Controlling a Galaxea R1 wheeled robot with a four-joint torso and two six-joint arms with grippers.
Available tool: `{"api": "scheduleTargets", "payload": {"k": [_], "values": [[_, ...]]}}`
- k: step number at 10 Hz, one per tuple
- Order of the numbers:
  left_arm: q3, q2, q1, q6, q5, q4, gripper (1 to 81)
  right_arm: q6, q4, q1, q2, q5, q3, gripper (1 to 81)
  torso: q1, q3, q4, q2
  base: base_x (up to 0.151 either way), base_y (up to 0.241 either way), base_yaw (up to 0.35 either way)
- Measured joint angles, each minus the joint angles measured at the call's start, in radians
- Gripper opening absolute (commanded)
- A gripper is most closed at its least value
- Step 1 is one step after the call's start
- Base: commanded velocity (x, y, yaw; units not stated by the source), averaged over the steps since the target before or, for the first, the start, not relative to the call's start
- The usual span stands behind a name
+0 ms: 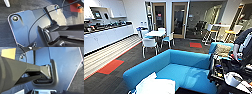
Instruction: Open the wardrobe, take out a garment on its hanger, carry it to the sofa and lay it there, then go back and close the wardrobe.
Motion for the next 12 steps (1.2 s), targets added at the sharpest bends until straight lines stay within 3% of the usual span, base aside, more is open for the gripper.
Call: {"api": "scheduleTargets", "payload": {"k": [10,12], "values": [[0.000,0.004,-0.003,0.001,0.006,0.004,81.1,0.000,0.000,0.003,0.000,0.001,-0.010,81.1,0.000,0.000,0.000,0.000,0.000,0.000,0.305],[0.000,0.010,-0.003,0.001,0.009,0.004,81.1,0.000,0.000,-0.001,0.002,0.000,-0.010,81.1,0.000,0.000,0.012,0.000,0.000,0.000,0.308]]}}
